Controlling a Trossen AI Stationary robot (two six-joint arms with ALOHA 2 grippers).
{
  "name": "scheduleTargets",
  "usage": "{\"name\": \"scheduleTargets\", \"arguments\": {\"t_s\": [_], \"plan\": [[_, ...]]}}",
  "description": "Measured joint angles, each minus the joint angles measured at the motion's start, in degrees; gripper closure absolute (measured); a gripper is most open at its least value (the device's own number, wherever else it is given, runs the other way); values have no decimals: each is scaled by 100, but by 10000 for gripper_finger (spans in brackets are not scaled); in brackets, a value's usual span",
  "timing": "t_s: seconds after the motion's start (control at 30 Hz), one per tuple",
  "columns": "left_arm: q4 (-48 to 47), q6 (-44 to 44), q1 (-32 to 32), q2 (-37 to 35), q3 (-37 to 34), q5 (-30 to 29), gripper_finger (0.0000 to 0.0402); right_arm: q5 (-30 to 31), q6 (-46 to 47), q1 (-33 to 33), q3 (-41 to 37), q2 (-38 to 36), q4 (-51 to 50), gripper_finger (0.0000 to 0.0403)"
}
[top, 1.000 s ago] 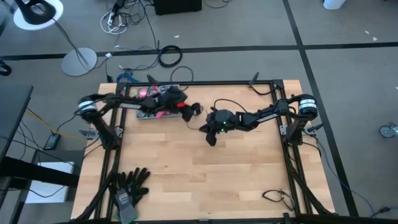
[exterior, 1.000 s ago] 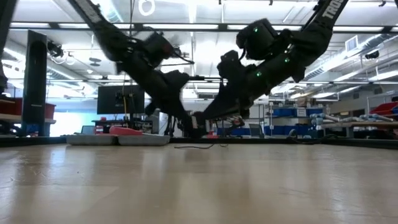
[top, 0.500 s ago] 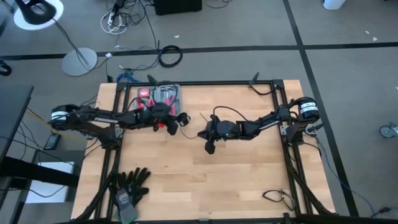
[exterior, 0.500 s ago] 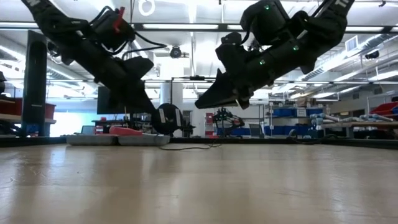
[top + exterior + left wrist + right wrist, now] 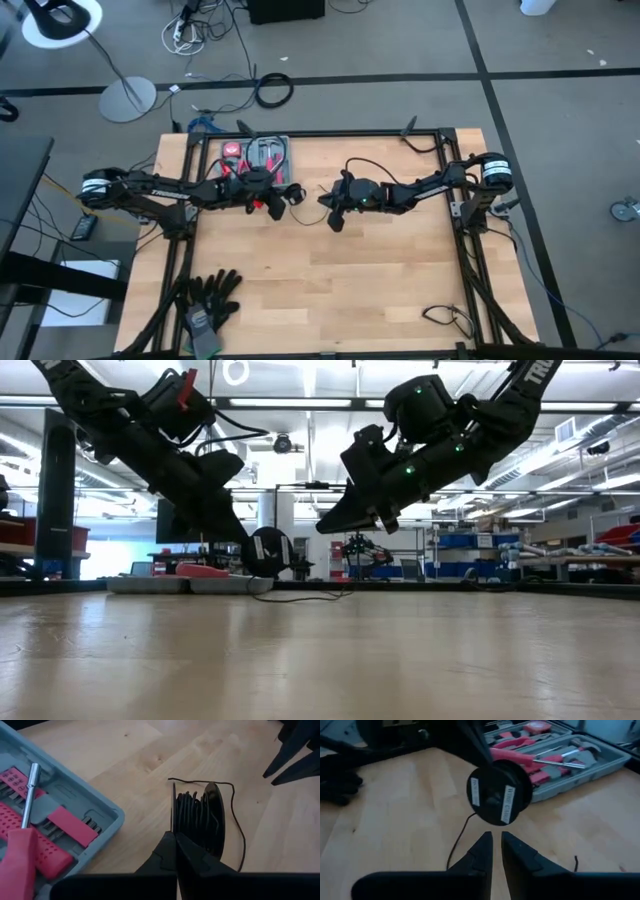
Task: Coil cords
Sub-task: Coil the black wire onto the spool
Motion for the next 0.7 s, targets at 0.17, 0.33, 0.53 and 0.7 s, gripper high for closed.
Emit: {"name": "scheduleTargets", "arguments": {"t_s": [0.17,0.33,0.53,0.7], "plan": [[15,71,0,0,0,0,401,-66,-147,-30,6,184,49,338],[9,191,0,0,0,0,401,-66,-150,-32,9,601,401,297],[-35,511,0,1,1,-2,401,-68,-417,-111,81,975,966,258],[-66,558,0,2,2,0,401,-72,-787,-220,365,1189,890,255]]}}
